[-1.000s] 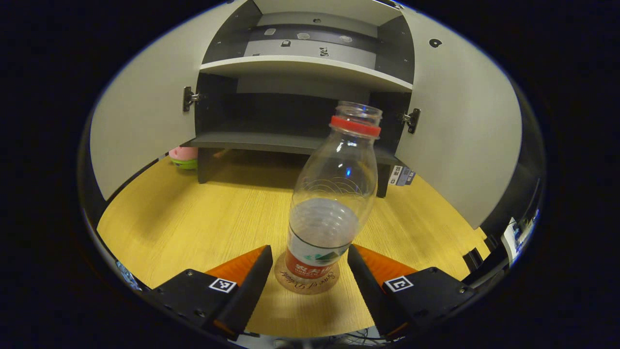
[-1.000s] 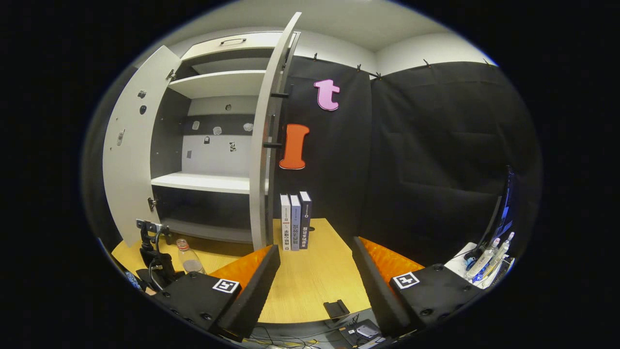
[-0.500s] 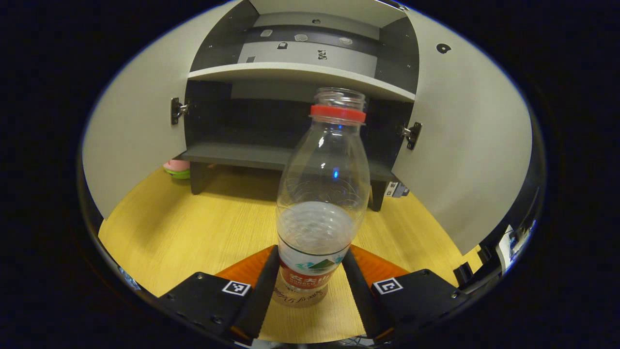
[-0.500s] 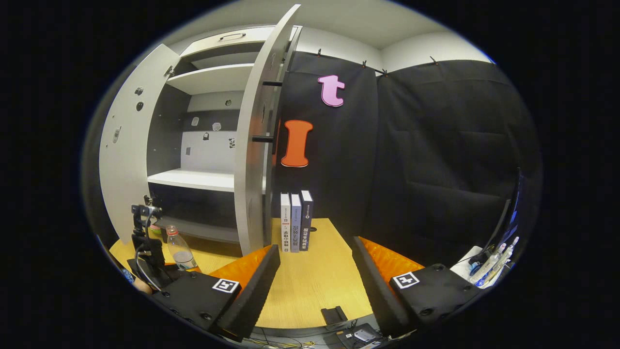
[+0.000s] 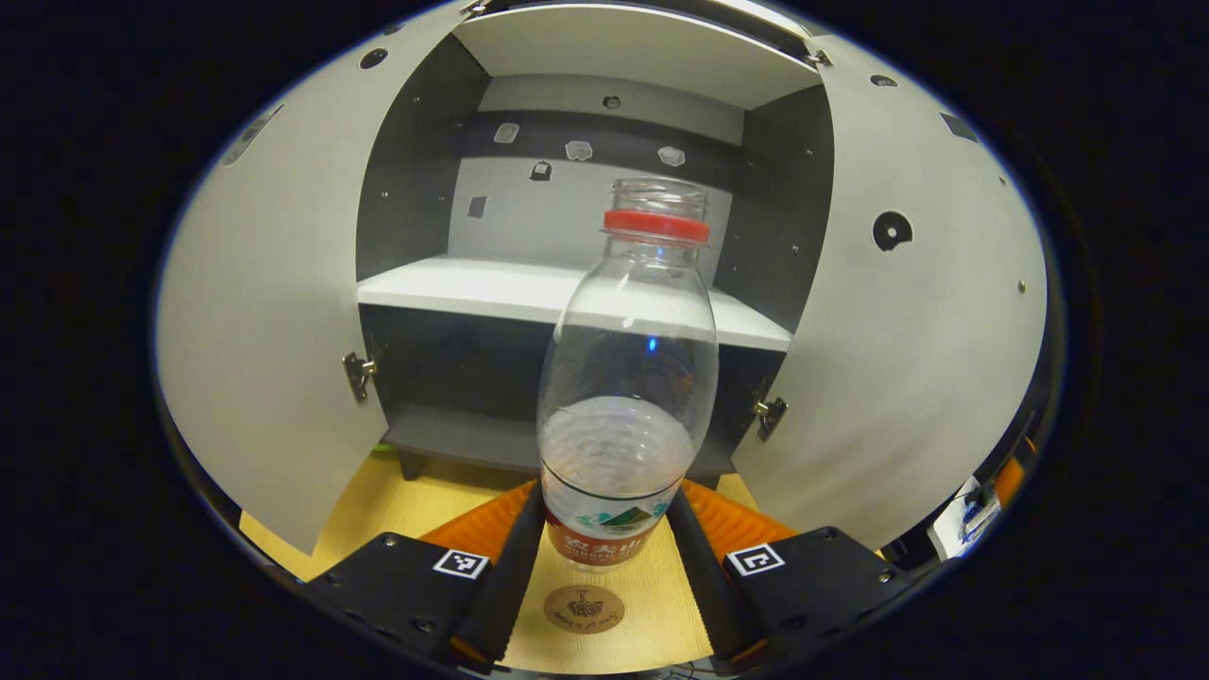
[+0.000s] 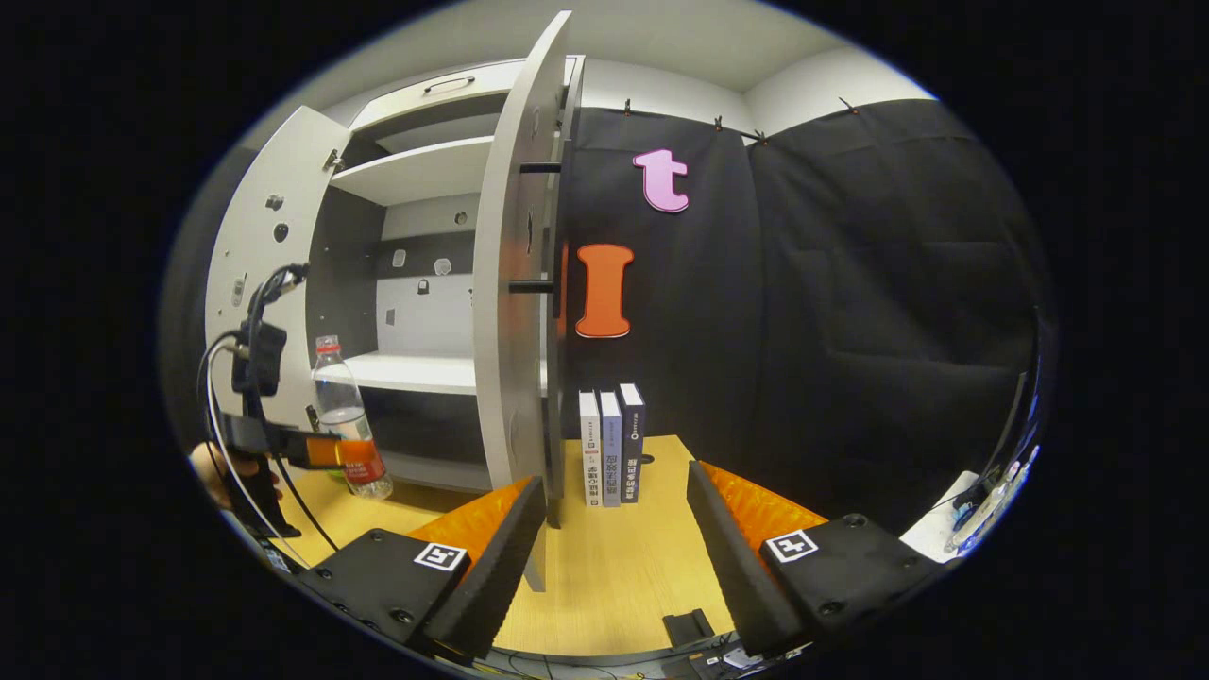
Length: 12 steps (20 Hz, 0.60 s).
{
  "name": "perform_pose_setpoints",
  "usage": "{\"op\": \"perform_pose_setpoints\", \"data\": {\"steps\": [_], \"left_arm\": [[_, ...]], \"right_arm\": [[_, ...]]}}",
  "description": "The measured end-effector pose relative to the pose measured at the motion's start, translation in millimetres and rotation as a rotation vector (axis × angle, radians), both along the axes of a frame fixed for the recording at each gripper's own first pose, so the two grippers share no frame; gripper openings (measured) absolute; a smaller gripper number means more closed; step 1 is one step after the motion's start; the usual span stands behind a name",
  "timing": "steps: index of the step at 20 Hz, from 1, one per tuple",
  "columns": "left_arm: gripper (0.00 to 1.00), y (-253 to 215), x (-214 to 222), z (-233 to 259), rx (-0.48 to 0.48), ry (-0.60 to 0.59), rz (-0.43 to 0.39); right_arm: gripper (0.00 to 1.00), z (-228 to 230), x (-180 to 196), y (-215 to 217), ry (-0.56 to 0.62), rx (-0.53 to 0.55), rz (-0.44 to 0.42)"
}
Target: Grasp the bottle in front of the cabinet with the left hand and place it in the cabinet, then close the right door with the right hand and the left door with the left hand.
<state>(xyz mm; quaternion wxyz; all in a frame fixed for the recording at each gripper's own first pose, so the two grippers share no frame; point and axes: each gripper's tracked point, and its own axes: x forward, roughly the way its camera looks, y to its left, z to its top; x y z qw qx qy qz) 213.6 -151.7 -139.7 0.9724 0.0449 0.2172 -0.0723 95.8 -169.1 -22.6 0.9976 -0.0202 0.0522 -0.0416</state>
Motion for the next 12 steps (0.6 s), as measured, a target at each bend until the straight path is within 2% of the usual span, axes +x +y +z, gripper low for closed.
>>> {"op": "perform_pose_setpoints", "data": {"steps": [3,6,12], "left_arm": [[0.77,2.6,25.4,39.9,0.017,-0.066,-0.01],[0.77,-1.4,54.0,68.9,-0.005,-0.093,-0.016],[0.77,-15.5,100.9,120.3,0.044,-0.145,-0.053]], "right_arm": [[0.99,-0.6,1.4,-3.8,0.004,0.006,-0.01],[0.99,-0.2,3.6,-5.8,0.0,0.026,-0.013],[0.99,1.3,3.1,-9.0,-0.002,0.045,-0.024]]}}
